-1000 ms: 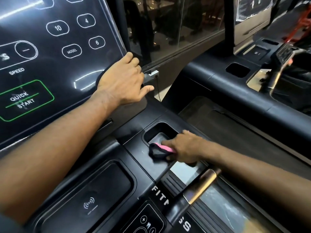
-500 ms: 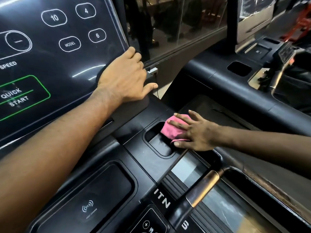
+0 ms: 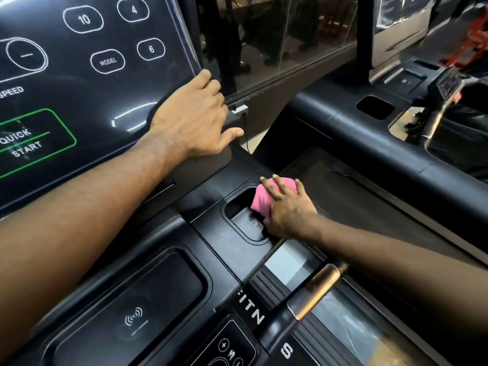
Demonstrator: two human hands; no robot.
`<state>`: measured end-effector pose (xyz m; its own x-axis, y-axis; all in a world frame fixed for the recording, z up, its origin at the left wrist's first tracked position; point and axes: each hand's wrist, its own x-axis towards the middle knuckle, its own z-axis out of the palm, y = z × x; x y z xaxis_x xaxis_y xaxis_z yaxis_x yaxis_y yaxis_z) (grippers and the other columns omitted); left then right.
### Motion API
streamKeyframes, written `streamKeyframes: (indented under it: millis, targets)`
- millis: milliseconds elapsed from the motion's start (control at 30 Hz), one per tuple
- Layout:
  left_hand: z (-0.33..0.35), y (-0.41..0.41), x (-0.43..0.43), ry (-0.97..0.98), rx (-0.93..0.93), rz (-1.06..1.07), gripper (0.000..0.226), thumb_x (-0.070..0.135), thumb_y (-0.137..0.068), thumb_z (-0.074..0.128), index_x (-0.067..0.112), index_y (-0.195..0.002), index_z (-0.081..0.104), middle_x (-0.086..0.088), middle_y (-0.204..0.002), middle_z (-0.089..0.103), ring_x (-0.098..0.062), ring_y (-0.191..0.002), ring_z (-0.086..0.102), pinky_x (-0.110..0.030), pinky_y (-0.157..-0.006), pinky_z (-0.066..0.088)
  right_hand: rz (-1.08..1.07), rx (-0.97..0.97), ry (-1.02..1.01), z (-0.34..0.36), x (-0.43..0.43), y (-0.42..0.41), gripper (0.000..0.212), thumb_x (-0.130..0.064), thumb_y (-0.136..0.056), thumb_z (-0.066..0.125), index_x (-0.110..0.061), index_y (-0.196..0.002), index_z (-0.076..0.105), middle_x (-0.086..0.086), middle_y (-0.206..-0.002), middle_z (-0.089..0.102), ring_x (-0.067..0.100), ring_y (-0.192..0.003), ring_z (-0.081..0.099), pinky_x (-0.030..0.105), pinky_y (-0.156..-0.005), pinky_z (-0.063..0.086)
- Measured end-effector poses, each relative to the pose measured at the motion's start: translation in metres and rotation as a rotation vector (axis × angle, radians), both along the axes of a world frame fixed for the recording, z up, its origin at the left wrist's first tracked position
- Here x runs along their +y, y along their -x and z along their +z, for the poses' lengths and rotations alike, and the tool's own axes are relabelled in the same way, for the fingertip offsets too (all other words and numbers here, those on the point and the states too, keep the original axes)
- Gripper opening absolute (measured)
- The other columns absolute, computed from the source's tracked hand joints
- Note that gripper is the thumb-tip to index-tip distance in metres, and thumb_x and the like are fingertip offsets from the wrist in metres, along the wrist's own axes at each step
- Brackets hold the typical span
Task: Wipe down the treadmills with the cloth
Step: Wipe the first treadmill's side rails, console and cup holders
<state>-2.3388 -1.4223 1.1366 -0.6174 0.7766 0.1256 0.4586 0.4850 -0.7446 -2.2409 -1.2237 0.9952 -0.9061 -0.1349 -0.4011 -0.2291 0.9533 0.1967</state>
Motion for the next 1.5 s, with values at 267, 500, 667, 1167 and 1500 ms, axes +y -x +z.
streamKeyframes:
  millis: [267,500,667,1167,1500]
  targets:
    - [-0.002,0.002,0.001,-0.011,-0.002,0.003,0.087,0.062,-0.101,0.004,0.007,-0.094,0.072,-0.007,-0.086,0.067,-0.027,-0.096,0.055,-0.045,-0.111,0.032,0.003,-0.028,0.064,-0.008,0.001,0.012,0.055,-0.055,-0.104,0.026,-0.043,-0.158,0.026,-0.008,-0.155,-0.046,0.022,-0.151,-0.031,0.058,-0.124,0.005]
    - [-0.001,0.0,-0.001,0.011,0.004,0.009,0.089,0.063,-0.1,0.003,0.007,-0.099,0.071,-0.007,-0.09,0.067,-0.026,-0.097,0.055,-0.046,-0.111,0.031,-0.211,-0.051,0.119,0.0,-0.009,-0.004,0.057,-0.045,-0.103,0.043,-0.017,-0.152,0.045,-0.003,-0.167,-0.024,0.02,-0.157,-0.013,0.052,-0.123,0.019]
    - [0.0,0.001,0.0,-0.002,0.004,0.016,0.089,0.064,-0.1,0.004,0.006,-0.095,0.071,-0.007,-0.085,0.066,-0.026,-0.095,0.055,-0.045,-0.111,0.032,-0.457,0.201,0.302,0.038,0.01,-0.042,0.04,-0.044,-0.1,0.043,-0.014,-0.106,0.068,0.016,-0.124,0.065,0.037,-0.11,0.063,0.039,-0.085,0.049]
    - [0.003,-0.005,0.003,-0.013,-0.012,0.053,0.083,0.061,-0.101,0.007,0.009,-0.099,0.071,-0.007,-0.093,0.069,-0.026,-0.1,0.056,-0.045,-0.112,0.03,-0.184,-0.204,0.283,-0.011,-0.052,-0.028,0.082,-0.068,-0.099,0.001,-0.016,-0.163,0.005,0.007,-0.17,-0.001,0.025,-0.158,-0.002,0.046,-0.127,-0.001]
    - [0.004,-0.008,0.003,-0.029,-0.001,0.036,0.082,0.057,-0.102,0.004,0.01,-0.098,0.071,-0.006,-0.091,0.068,-0.026,-0.098,0.055,-0.044,-0.112,0.03,-0.523,-0.495,0.572,0.022,-0.052,0.002,0.094,-0.082,-0.092,0.026,-0.009,-0.147,0.049,0.015,-0.16,0.036,0.031,-0.149,0.033,0.035,-0.119,0.029]
